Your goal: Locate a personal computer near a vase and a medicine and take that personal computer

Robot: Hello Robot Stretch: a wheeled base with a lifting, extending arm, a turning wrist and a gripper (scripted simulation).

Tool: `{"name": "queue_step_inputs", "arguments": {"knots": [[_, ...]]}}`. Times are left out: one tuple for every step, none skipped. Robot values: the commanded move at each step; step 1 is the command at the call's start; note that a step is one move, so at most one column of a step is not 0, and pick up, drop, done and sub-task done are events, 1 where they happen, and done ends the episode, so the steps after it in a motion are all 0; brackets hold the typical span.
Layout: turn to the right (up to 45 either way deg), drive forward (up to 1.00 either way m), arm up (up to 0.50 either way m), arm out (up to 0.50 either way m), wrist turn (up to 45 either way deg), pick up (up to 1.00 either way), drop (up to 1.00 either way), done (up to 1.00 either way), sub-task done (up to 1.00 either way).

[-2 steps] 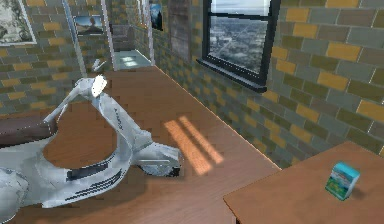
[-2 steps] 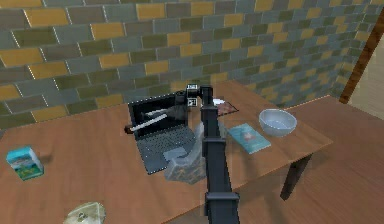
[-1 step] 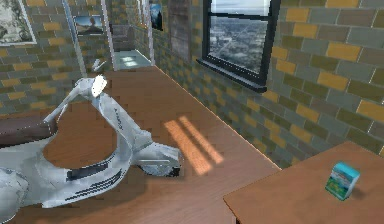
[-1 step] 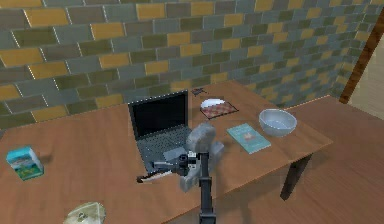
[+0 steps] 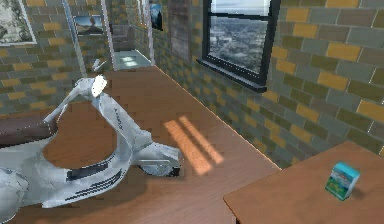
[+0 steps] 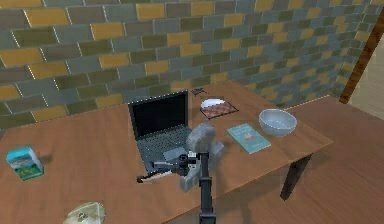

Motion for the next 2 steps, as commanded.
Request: {"name": "queue_step_inputs", "arguments": {"knots": [[0.0,0.0,0.1,0.0,0.0,0.0,0.0,0.0,0.0],[0.0,0.0,0.0,0.0,0.0,0.0,0.0,1.0,0.0]]}}
